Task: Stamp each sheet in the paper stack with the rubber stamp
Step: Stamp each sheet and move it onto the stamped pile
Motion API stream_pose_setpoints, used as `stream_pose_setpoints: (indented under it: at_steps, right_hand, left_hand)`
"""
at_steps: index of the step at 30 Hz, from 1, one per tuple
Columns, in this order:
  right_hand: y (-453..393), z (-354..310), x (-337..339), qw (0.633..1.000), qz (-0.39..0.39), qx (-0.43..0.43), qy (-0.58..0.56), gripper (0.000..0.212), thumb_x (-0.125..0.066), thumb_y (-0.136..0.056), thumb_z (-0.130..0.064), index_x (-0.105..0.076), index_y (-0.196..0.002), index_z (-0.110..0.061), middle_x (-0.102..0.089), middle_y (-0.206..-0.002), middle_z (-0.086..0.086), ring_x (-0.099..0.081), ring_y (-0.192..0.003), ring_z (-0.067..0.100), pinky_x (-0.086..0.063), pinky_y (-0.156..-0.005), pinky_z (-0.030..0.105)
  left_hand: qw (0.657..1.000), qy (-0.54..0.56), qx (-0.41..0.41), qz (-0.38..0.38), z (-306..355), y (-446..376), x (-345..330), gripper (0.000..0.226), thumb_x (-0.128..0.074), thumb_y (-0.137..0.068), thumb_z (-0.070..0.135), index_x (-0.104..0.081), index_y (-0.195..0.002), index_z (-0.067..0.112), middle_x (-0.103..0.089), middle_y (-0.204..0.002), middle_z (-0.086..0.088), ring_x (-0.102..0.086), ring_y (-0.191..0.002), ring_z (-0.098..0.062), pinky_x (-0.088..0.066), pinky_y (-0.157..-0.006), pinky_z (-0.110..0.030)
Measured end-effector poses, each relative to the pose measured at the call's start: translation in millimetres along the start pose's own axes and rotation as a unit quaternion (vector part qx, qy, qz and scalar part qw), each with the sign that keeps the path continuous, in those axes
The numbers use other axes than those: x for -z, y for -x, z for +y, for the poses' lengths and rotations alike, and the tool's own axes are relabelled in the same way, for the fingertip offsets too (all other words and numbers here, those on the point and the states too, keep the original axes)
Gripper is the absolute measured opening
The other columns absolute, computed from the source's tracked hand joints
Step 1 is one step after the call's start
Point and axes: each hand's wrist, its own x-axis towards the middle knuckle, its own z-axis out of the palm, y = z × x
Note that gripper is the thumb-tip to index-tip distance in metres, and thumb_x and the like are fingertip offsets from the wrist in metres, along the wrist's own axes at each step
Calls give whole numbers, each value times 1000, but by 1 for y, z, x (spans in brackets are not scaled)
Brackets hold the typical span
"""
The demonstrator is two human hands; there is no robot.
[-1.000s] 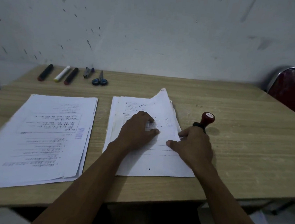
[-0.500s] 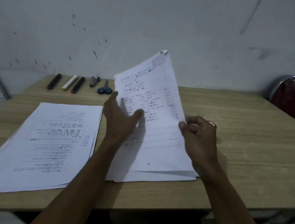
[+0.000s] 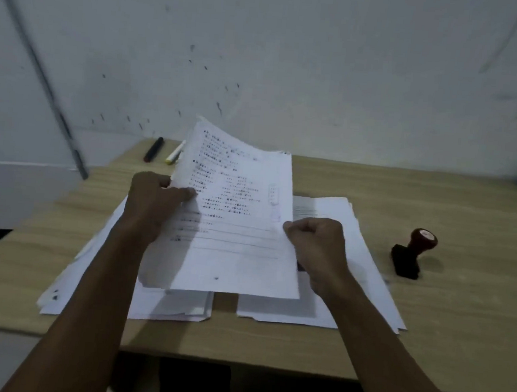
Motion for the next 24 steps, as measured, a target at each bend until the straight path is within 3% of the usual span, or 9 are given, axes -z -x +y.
stream_pose_setpoints:
  at_steps: [2,3,6,8,12,16,20,24]
  right_hand:
    - [5,-1,-25,997,-38,15,72,22,-72,-83,-21,-71,-68,-5,-69,-63,8,-67,-58,22,-56,-54,36]
    - [7,-2,-36,992,-53,24,109,23,-72,-82,-24,-70,-69,-5,-69,-65,7,-68,-60,21,-57,-59,36]
    - [19,-8,-74,967,-97,47,229,19,-69,-79,-33,-66,-78,-14,-68,-76,1,-66,-72,19,-52,-64,30]
    - [27,-13,-92,947,-113,73,292,18,-64,-80,-34,-62,-86,-17,-65,-86,0,-65,-80,21,-49,-68,29]
    - [38,-21,-109,917,-129,121,358,16,-60,-86,-29,-51,-93,-18,-58,-97,1,-61,-93,25,-41,-74,31]
    - [41,-23,-112,902,-133,141,386,19,-61,-88,-29,-46,-92,-19,-56,-100,2,-60,-96,25,-38,-73,31]
    - [38,-19,-108,898,-123,145,396,30,-64,-87,-39,-42,-89,-20,-58,-102,2,-60,-96,25,-37,-72,31]
    - [33,-13,-101,909,-115,145,372,33,-65,-84,-45,-48,-87,-18,-60,-100,1,-61,-94,25,-42,-74,31]
  left_hand:
    - [998,-59,1,29,-16,-4,24,35,-80,-68,19,-73,-96,-1,-70,-86,-17,-66,-75,-28,-54,-68,-36]
    - [995,-89,4,42,-23,-6,33,34,-80,-69,19,-73,-96,0,-70,-86,-17,-65,-75,-28,-51,-64,-33]
    - [979,-190,1,73,-42,-7,62,16,-77,-74,16,-71,-76,2,-62,-70,-11,-61,-71,-29,-40,-56,-27]
    - [967,-241,6,78,-53,-10,74,19,-77,-74,20,-64,-66,8,-61,-70,-10,-61,-75,-31,-40,-60,-29]
    - [950,-302,18,82,-72,-16,85,36,-77,-75,28,-69,-99,3,-68,-100,-18,-62,-92,-36,-43,-68,-33]
    - [944,-318,26,89,-82,-16,84,31,-76,-75,26,-67,-99,8,-66,-101,-16,-60,-96,-36,-43,-71,-36]
    - [940,-323,44,103,-83,-12,80,52,-79,-73,24,-59,-119,12,-62,-118,-17,-56,-110,-39,-46,-86,-44]
    - [911,-389,14,140,-73,-10,71,70,-83,-69,25,-51,-130,11,-50,-128,-22,-42,-121,-42,-37,-96,-52]
